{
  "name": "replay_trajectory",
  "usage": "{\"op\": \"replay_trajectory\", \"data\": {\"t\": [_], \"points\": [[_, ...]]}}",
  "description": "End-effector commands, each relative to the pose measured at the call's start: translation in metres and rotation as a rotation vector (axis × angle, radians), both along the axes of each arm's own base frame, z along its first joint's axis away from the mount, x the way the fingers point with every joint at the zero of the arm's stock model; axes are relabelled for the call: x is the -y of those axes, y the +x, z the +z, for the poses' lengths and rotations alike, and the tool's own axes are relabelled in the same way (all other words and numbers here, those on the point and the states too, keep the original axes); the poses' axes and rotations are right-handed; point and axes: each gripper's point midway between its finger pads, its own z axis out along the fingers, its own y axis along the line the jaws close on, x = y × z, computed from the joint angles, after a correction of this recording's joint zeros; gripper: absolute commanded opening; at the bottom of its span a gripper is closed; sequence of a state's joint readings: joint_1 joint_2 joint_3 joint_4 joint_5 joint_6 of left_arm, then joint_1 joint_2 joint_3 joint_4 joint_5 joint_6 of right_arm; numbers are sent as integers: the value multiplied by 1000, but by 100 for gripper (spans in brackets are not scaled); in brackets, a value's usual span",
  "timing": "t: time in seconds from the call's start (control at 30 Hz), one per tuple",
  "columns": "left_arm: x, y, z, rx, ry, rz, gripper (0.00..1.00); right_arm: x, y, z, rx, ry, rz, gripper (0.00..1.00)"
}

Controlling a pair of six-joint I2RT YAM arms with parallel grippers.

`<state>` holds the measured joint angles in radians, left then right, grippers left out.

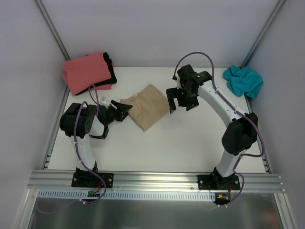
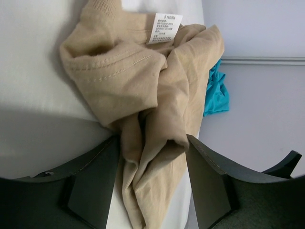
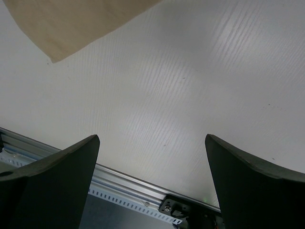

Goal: Fold and stack the t-shirts

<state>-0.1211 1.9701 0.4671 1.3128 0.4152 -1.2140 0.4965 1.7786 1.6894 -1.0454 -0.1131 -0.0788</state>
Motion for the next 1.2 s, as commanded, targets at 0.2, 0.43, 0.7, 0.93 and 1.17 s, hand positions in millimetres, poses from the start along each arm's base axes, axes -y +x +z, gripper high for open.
{"op": "replay_trajectory", "data": {"t": [0.2, 0.43, 0.7, 0.93, 1.17], "points": [[9, 21, 9, 114, 28, -8, 57, -1, -5, 12, 12, 11, 1, 99], [12, 19, 0, 92, 29, -12, 9, 0, -5, 11, 9, 9, -2, 99], [12, 24, 2, 92, 89, -32, 0, 0, -6, 10, 2, 10, -2, 100], [12, 40, 22, 69, 326, -164, 0, -3, -4, 12, 10, 22, -8, 100], [-8, 80, 55, -63, 637, -273, 0, -11, 0, 18, 39, 76, -24, 100]]}}
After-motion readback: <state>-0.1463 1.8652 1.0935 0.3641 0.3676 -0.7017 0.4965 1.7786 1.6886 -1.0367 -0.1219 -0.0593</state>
